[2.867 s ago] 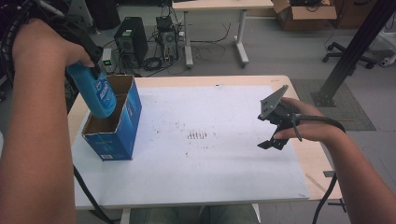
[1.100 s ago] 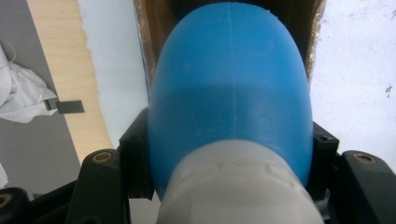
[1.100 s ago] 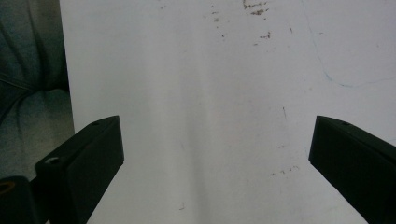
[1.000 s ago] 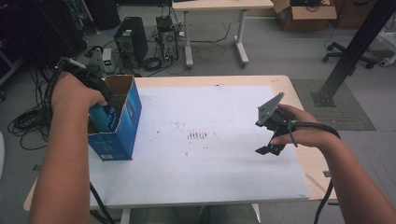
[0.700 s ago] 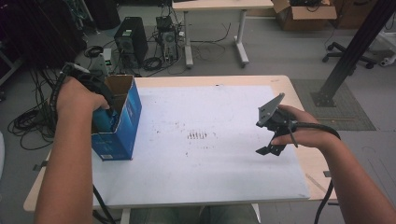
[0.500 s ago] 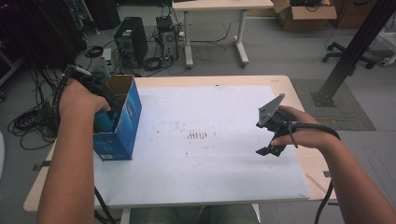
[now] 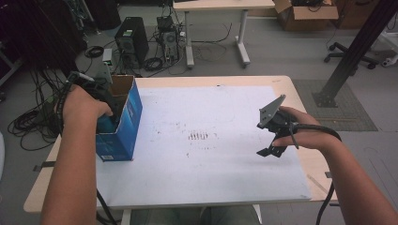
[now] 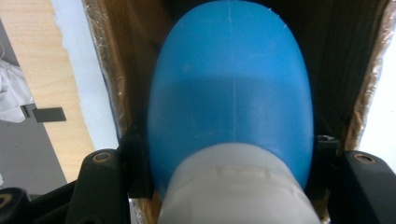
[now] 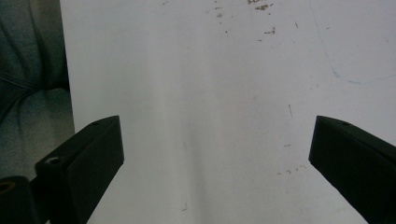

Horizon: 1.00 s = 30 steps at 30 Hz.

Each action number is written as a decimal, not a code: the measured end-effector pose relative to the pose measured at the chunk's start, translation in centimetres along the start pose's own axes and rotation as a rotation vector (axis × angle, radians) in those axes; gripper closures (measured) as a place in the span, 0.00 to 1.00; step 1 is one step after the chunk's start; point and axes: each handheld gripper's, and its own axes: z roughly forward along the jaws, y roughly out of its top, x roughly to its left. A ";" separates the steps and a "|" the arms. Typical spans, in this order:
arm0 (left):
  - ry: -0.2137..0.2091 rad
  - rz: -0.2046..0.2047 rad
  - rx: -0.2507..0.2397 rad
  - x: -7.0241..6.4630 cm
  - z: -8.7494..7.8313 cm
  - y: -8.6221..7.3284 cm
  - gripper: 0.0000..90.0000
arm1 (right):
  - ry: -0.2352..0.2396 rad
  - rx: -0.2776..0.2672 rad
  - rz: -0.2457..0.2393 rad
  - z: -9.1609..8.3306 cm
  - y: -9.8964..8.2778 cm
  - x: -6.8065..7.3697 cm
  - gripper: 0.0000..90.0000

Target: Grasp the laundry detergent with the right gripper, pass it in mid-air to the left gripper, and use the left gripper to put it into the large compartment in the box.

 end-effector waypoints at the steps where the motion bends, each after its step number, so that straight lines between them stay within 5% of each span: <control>1: 0.000 0.001 0.004 0.0 0.1 0.0 0.42 | 0.001 0.000 -0.001 0.0 0.0 0.0 0.04; 30: -0.018 0.009 -0.007 0.1 1.6 0.0 0.42 | 0.001 -0.003 0.010 0.1 -0.7 0.1 0.04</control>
